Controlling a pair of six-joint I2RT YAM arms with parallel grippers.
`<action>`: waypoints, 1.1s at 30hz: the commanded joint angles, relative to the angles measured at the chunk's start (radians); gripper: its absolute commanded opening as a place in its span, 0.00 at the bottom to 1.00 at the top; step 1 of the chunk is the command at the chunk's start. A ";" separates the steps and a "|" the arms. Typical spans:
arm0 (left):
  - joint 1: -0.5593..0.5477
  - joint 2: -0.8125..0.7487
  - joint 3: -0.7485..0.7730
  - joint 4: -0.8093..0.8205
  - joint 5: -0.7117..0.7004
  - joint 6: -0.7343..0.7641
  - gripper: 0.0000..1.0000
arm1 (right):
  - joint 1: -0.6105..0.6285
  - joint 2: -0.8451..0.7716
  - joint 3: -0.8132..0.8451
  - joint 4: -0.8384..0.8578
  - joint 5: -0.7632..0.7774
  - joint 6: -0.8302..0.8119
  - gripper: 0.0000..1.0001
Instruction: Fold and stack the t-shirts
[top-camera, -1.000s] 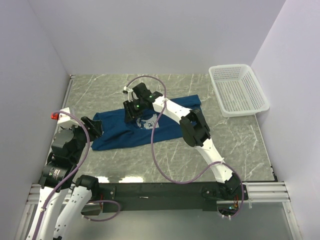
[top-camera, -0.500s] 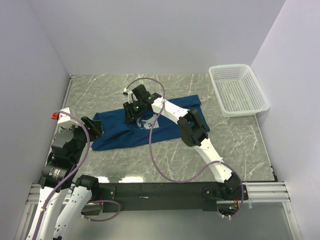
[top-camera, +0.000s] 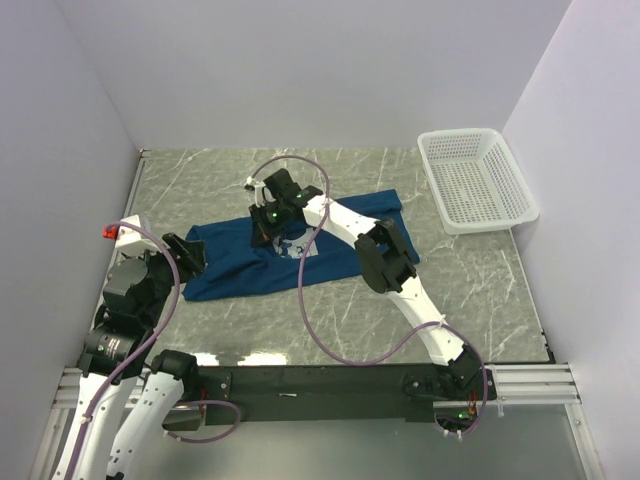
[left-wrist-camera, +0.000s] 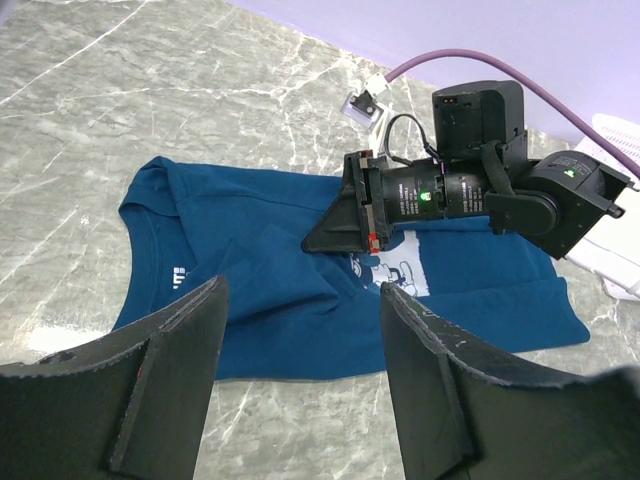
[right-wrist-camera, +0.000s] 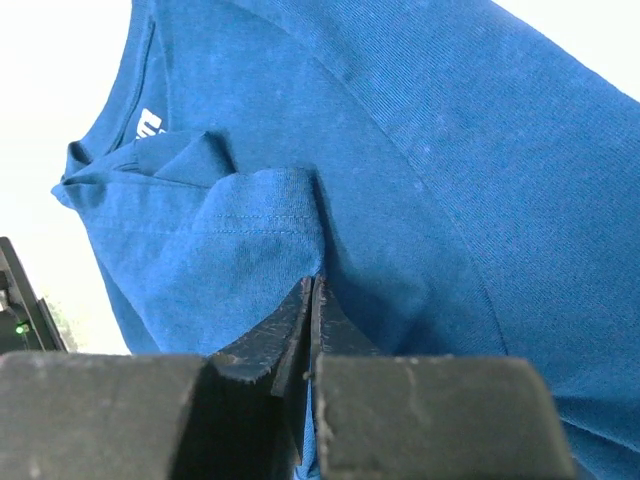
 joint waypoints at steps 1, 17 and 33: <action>0.004 -0.005 -0.002 0.037 0.010 0.003 0.67 | -0.014 -0.105 0.006 0.044 -0.020 -0.009 0.04; 0.004 0.000 0.015 0.027 0.013 0.003 0.68 | -0.066 -0.197 -0.073 0.071 0.000 -0.014 0.00; 0.004 0.024 0.018 0.030 0.039 0.000 0.68 | -0.112 -0.299 -0.311 0.176 0.081 0.002 0.00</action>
